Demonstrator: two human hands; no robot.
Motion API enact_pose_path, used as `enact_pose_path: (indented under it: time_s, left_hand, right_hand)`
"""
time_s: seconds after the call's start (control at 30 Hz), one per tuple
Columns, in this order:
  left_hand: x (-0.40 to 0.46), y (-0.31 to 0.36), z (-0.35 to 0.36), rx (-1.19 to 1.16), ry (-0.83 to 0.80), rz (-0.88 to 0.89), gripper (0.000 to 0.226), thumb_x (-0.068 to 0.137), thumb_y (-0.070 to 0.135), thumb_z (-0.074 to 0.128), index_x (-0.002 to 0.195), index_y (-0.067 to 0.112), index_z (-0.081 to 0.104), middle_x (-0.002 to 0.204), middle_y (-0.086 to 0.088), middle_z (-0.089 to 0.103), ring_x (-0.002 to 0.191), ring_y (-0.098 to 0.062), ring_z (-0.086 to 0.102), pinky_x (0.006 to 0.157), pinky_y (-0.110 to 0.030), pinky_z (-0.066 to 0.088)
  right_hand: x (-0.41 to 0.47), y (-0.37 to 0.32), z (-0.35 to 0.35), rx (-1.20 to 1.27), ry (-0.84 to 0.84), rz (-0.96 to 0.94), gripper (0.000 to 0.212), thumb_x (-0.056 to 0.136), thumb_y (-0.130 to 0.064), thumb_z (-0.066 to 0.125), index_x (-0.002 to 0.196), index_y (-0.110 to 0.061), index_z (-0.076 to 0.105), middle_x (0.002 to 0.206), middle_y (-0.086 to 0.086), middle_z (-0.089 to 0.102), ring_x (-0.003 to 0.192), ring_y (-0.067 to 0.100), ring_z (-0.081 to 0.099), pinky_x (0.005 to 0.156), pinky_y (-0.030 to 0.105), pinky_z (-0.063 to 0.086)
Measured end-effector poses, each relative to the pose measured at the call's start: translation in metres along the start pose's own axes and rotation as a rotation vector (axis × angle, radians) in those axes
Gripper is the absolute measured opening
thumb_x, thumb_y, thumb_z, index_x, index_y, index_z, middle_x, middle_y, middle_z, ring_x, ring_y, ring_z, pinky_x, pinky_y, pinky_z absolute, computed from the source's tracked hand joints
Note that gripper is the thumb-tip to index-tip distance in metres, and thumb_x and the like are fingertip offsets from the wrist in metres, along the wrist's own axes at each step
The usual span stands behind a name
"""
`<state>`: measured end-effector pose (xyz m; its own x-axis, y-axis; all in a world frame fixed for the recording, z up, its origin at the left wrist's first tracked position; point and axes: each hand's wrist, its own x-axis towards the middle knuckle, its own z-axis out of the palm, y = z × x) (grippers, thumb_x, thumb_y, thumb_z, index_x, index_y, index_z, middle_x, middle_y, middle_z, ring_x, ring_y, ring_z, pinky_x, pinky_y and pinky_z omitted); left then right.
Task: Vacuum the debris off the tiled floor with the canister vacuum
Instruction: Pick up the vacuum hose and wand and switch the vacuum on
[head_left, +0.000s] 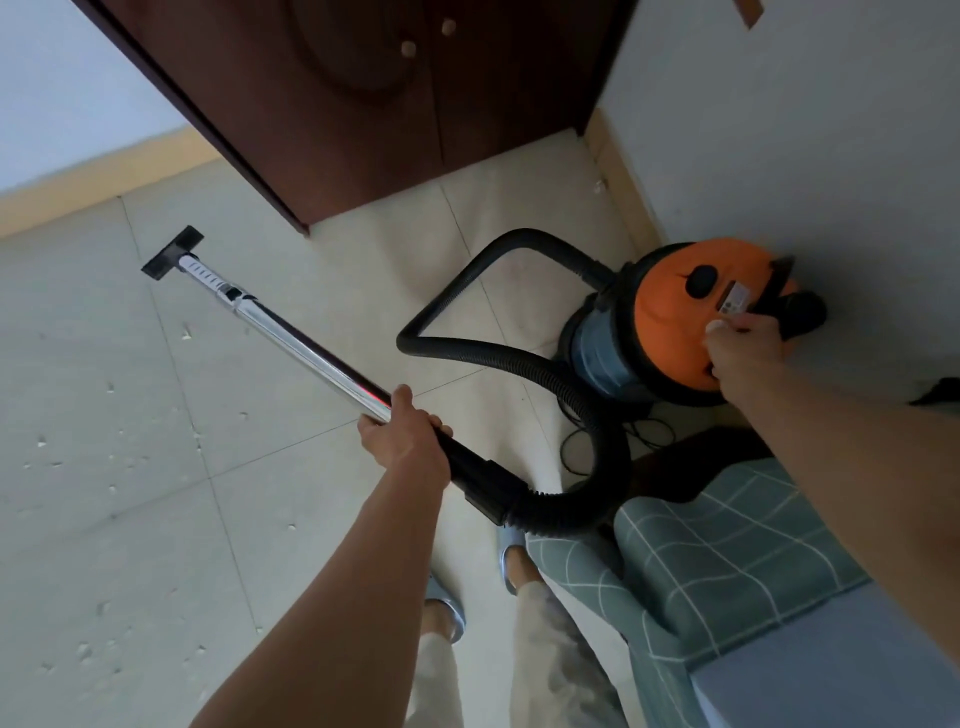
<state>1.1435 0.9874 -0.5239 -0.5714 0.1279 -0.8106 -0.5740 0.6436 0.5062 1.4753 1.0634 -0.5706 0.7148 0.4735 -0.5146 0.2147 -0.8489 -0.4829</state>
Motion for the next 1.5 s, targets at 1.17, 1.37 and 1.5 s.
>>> enact_pose_path:
  time_s: [1.17,1.37,1.5]
  left_hand:
    - [0.079,0.014,-0.170,-0.062,0.058,0.102,0.016,0.092,0.020,0.061,0.099,0.013,0.048,0.061,-0.008,0.045,0.044,-0.016,0.043,0.040,-0.023,0.042]
    - [0.088,0.011,-0.199,-0.060,0.072,0.123,0.020,0.092,0.022,0.062,0.105,0.012,0.051,0.062,-0.007,0.045,0.044,-0.016,0.043,0.041,-0.024,0.043]
    - [0.096,0.008,-0.215,-0.083,0.090,0.115,0.025,0.092,0.022,0.064,0.111,0.011,0.052,0.062,-0.008,0.046,0.043,-0.016,0.043,0.041,-0.024,0.043]
  right_hand:
    - [-0.207,-0.015,0.128,-0.364,-0.472,-0.527,0.020,0.094,-0.017,0.069,0.077,-0.027,0.067,0.104,0.000,0.072,0.103,0.030,0.069,0.088,0.039,0.055]
    - [-0.240,-0.014,0.140,-0.571,-0.560,-0.719,0.016,0.098,-0.014,0.064,0.083,-0.020,0.065,0.121,0.008,0.069,0.117,0.031,0.060,0.084,0.028,0.039]
    - [-0.255,-0.011,0.147,-0.691,-0.587,-0.768,0.012,0.098,-0.009,0.060,0.091,-0.012,0.070,0.124,0.008,0.070,0.119,0.034,0.061,0.092,0.035,0.046]
